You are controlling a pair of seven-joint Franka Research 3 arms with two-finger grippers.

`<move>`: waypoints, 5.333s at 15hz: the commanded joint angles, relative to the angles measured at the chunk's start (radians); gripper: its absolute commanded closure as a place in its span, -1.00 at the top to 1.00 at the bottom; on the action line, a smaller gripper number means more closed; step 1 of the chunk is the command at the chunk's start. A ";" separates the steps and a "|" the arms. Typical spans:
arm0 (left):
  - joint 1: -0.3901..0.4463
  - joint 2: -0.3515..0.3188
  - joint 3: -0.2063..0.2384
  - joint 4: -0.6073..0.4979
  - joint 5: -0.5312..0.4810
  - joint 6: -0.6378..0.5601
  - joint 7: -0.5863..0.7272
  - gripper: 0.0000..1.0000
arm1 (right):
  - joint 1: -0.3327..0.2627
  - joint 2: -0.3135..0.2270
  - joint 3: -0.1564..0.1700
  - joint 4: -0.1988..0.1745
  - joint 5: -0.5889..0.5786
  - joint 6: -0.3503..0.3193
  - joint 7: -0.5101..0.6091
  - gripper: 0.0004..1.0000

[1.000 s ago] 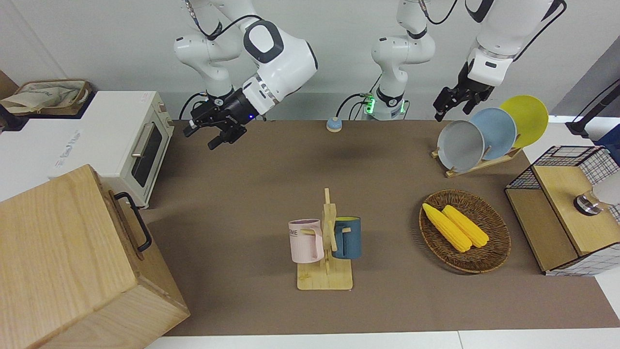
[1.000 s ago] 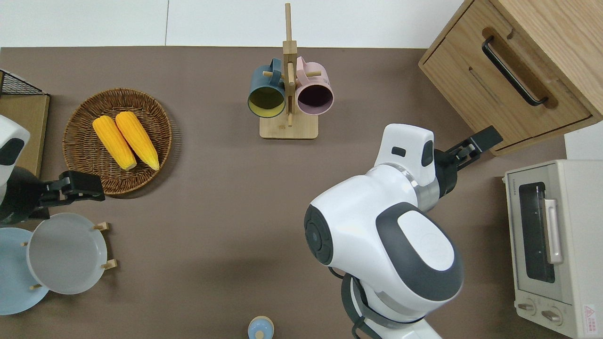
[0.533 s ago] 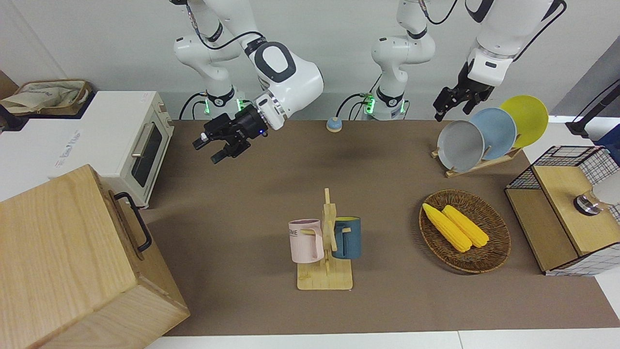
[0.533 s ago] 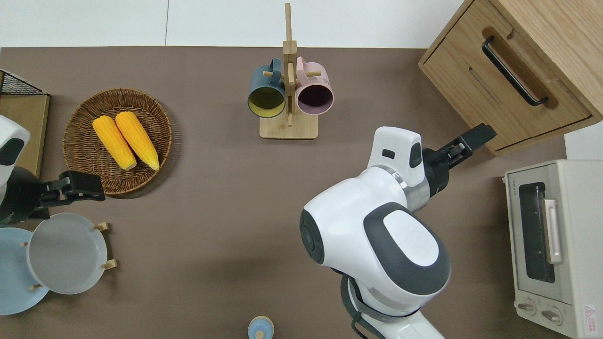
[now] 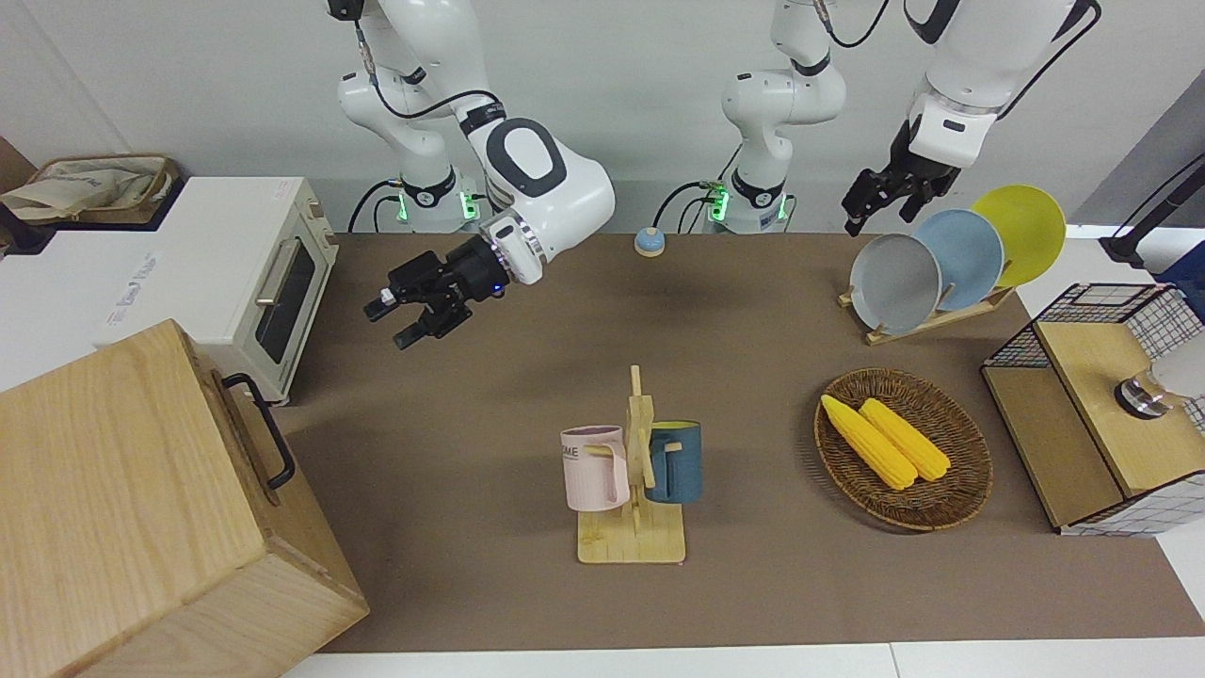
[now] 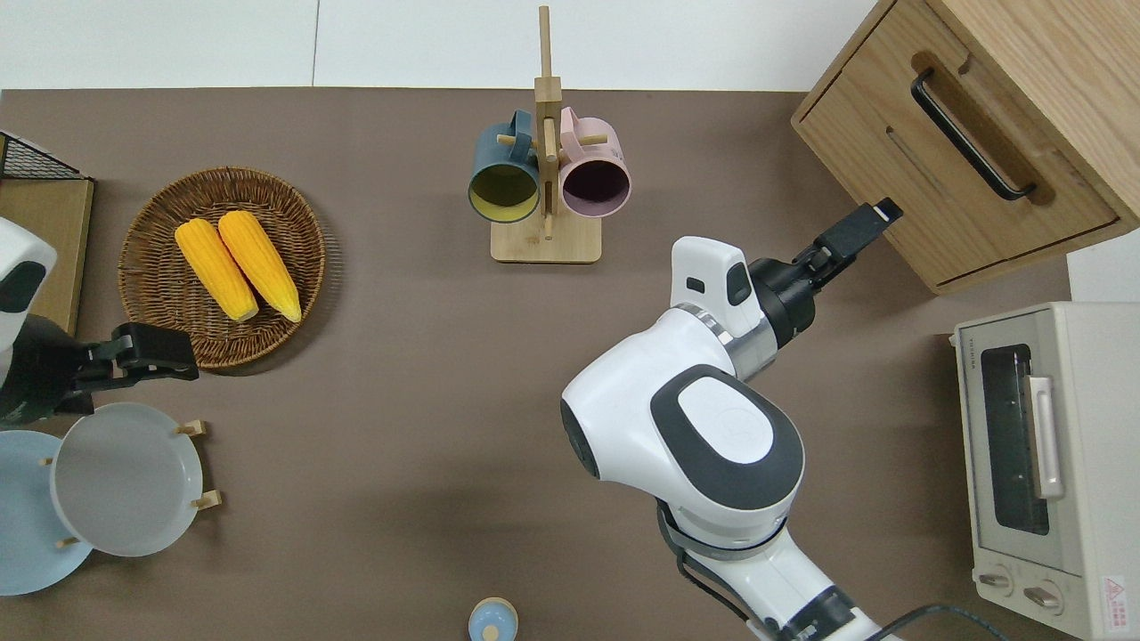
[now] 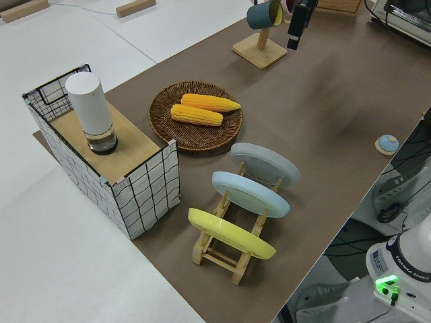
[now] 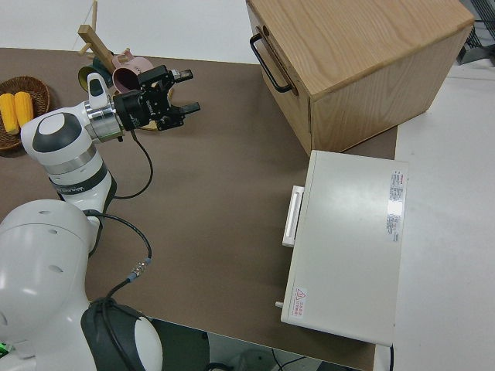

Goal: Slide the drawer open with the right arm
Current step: 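Reach the right gripper to the black drawer handle and grasp it, then pull the drawer handle toward the robot with the right gripper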

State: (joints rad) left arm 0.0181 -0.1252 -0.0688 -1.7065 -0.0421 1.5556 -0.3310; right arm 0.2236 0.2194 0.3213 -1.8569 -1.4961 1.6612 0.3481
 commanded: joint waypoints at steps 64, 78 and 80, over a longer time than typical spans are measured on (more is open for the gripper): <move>-0.001 -0.008 0.004 0.004 -0.001 -0.017 0.009 0.99 | 0.005 0.170 -0.090 0.114 -0.230 0.060 0.253 -1.00; -0.001 -0.008 0.004 0.004 -0.001 -0.017 0.009 0.99 | 0.013 0.166 0.108 0.136 -0.099 -0.175 0.236 -1.00; -0.001 -0.008 0.004 0.004 -0.001 -0.015 0.009 0.99 | 0.013 0.166 0.134 0.136 -0.095 -0.202 0.233 -1.00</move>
State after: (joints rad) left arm 0.0181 -0.1252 -0.0688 -1.7065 -0.0421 1.5556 -0.3310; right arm 0.2307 0.4010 0.4221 -1.7546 -1.5928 1.5026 0.5991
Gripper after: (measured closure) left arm 0.004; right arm 0.815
